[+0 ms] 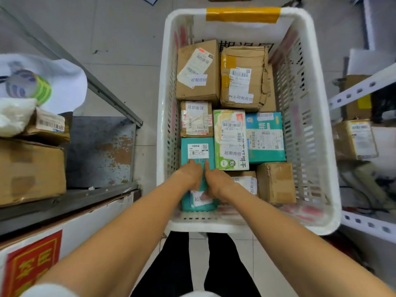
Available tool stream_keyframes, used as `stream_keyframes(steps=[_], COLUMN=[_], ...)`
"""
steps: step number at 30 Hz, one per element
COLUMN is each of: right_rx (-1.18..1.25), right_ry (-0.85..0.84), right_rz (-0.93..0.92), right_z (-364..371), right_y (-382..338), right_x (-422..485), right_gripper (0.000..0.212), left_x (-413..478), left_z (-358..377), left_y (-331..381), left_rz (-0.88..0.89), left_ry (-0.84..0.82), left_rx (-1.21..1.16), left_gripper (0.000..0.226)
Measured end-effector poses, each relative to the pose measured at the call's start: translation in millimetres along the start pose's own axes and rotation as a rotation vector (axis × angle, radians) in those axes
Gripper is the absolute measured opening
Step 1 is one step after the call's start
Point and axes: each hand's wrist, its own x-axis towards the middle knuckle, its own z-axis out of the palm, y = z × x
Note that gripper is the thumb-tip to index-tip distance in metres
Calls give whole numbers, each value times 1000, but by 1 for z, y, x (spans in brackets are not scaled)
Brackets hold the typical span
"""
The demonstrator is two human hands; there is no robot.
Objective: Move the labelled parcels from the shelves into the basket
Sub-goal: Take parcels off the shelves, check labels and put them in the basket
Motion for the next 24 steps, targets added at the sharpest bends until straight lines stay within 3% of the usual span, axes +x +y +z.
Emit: stream_keyframes(steps=[2, 4, 10, 14, 24], right_rx=[16, -10, -159, -281, -615], right_ry=[0, 31, 165, 214, 441], right_rz=[-25, -43, -130, -229, -520], right_z=[-22, -47, -128, -181, -254], right_y=[4, 7, 1, -15, -115], right_x=[-12, -27, -78, -133, -273], right_gripper=[93, 81, 82, 75, 70], left_x=[-10, -25, -82, -146, -334], left_z=[-20, -38, -97, -133, -137], left_y=[-4, -9, -12, -8, -35], left_rz=[16, 26, -6, -60, -421], left_ry=[56, 120, 250, 387, 713], left_rx=[1, -18, -42, -120, -321], left_gripper=[34, 28, 38, 30, 40])
